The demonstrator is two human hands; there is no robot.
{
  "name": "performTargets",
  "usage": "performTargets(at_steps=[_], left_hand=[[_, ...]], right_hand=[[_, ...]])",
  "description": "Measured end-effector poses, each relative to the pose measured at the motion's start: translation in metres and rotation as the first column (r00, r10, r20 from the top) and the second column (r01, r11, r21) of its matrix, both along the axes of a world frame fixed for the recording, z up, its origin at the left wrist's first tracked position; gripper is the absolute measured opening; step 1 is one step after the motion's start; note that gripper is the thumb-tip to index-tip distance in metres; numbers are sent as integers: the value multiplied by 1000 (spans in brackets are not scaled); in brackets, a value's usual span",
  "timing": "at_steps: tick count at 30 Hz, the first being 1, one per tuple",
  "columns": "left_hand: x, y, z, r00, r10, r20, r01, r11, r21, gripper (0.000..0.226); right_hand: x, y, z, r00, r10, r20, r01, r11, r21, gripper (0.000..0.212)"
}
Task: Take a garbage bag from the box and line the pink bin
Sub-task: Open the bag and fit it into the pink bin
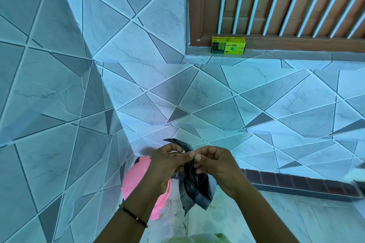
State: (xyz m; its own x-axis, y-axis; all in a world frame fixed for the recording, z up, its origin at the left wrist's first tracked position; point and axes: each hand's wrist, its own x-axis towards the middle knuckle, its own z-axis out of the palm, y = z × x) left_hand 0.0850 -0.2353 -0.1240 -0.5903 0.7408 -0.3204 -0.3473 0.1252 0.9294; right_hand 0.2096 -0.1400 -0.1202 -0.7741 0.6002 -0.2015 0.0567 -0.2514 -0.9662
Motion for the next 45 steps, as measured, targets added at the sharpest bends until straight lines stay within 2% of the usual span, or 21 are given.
performTargets(at_steps=[5, 10, 15, 19, 21, 24, 28, 33, 37, 39, 42, 45], left_hand=[[3, -2, -3, 989, -111, 95, 112, 994, -5, 59], [1, -8, -5, 969, -180, 171, 171, 983, 68, 38], [0, -6, -6, 986, -87, 141, 87, 996, 4, 20], [1, -5, -8, 990, -87, 115, 89, 996, -15, 22], [2, -5, -9, 985, -146, 90, 150, 988, -42, 27], [6, -7, -7, 977, -208, 51, 211, 976, -62, 14], [7, -5, -5, 987, -152, -50, 148, 986, -76, 16], [10, -4, -4, 988, -97, -119, 89, 993, -71, 26], [11, -2, -8, 990, -90, -113, 85, 995, -47, 57], [11, -2, -7, 992, -103, -69, 101, 994, -31, 67], [11, -3, -7, 991, -133, -26, 132, 991, -28, 52], [10, -2, -8, 987, -160, -25, 159, 987, -20, 28]], right_hand=[[1, -5, 2, 999, 32, 10, -32, 999, 25, 9], [4, -2, 4, 999, -18, 49, 16, 999, 52, 13], [6, 0, 3, 997, -48, 68, 41, 994, 97, 13], [7, 0, 3, 996, -64, 56, 57, 990, 127, 14], [7, 0, 3, 997, -51, 64, 42, 990, 137, 12], [8, 1, 1, 998, -34, 58, 27, 993, 118, 11], [6, 1, -2, 999, -27, 43, 24, 997, 71, 8], [4, -1, -2, 997, 22, 72, -28, 996, 82, 11], [3, -1, -1, 997, 31, 64, -39, 991, 132, 2], [4, -1, 0, 996, 63, 59, -70, 988, 137, 5], [4, -1, 1, 990, 126, 62, -134, 981, 143, 11], [3, 1, 2, 993, 104, 62, -111, 984, 139, 20]])
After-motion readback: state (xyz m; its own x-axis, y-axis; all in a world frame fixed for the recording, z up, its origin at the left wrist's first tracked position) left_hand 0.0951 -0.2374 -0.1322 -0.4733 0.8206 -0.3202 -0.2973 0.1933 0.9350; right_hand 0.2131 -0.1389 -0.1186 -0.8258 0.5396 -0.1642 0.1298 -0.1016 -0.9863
